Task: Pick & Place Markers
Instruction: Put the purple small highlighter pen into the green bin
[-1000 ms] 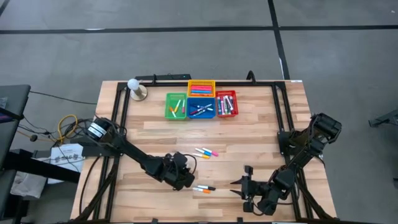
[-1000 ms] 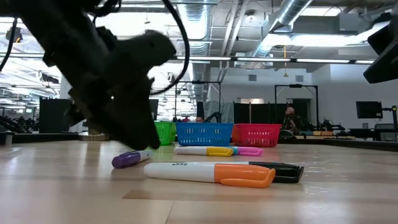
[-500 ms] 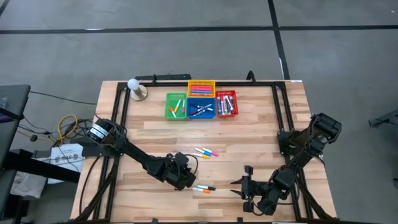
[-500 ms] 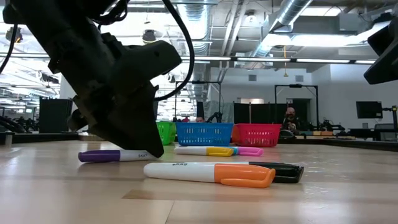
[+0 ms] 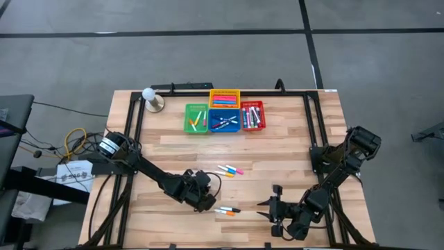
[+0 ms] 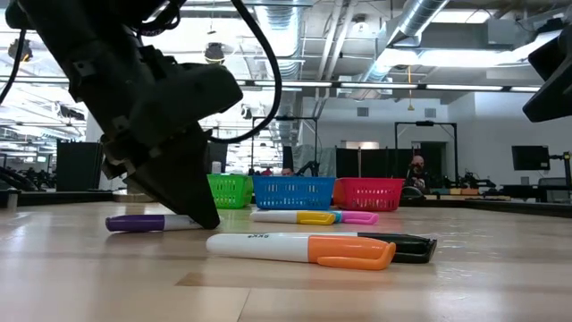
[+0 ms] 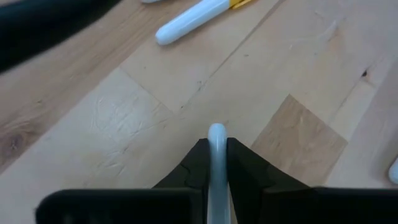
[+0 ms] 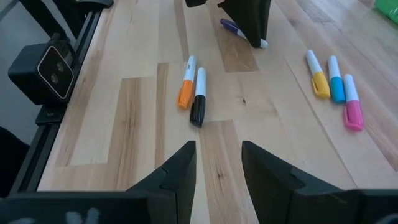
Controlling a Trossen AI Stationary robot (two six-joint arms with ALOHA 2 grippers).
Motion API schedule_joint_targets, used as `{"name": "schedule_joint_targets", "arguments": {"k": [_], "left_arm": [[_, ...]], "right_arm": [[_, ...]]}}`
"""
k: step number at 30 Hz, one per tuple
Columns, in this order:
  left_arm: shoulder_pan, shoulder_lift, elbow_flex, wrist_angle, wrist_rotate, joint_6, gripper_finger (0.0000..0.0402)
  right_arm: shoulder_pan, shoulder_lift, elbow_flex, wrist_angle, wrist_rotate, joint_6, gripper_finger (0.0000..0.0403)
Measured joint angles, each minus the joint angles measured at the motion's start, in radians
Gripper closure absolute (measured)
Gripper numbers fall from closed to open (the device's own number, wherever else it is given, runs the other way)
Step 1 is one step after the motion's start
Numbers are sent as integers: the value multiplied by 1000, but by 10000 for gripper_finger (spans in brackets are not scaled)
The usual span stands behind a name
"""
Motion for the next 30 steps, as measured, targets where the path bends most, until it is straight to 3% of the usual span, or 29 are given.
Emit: {"name": "schedule_joint_targets", "arguments": {"k": [6,12,16,21,30], "left_arm": [[-1,-26,-5,-6,-65,45,356],[39,-105,-7,-46,-266,127,364],[98,-140,-10,-56,-273,217,358],[191,-207,-6,-47,-302,379,359],[432,-362,-6,-48,-304,704,354]], "right_arm": [[-10,0,0,-4,12,-6,285],[-74,0,0,-8,150,-88,285],[-145,0,0,-7,188,-140,285],[-238,0,0,-15,176,-187,285],[-369,0,0,-29,129,-410,285]]}}
